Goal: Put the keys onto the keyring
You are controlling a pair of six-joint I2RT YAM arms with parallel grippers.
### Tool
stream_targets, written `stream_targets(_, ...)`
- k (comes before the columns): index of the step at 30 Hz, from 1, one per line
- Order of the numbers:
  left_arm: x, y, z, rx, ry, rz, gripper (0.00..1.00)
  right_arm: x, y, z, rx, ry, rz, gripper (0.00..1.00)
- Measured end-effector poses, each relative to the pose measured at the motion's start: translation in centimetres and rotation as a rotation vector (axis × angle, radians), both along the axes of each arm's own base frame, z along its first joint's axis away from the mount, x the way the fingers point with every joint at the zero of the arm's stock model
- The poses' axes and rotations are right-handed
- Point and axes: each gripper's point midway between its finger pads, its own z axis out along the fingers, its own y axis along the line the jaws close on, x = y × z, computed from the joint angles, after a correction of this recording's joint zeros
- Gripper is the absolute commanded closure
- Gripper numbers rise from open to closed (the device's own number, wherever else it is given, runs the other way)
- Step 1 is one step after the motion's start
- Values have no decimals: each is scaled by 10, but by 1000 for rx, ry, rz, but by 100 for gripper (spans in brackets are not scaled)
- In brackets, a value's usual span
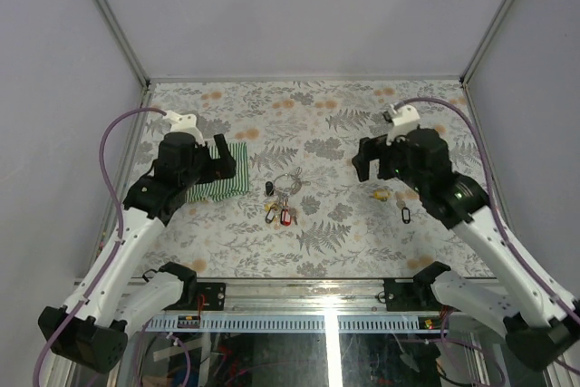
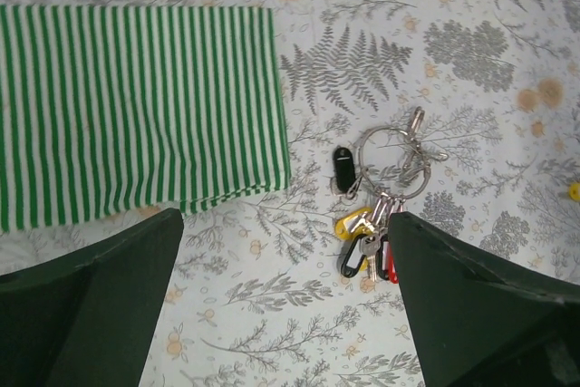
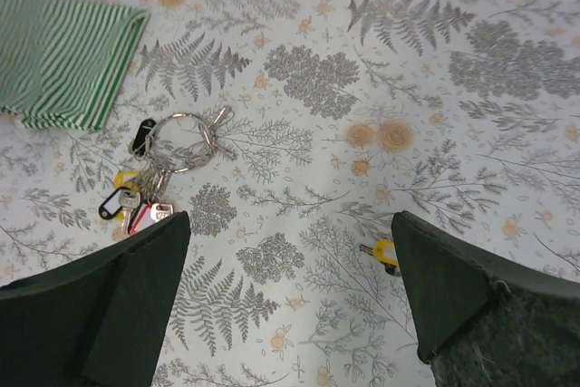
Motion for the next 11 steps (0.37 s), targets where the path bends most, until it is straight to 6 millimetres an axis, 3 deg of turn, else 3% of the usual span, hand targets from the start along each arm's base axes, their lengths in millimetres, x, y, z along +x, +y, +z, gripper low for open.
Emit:
stream_targets(6, -14, 17, 4, -13, 23, 113, 0, -36, -36, 40, 82, -141, -77, 1)
stream_targets(11, -26, 19, 7, -60, 19, 139, 0, -55, -57, 34, 122, -166, -147, 1)
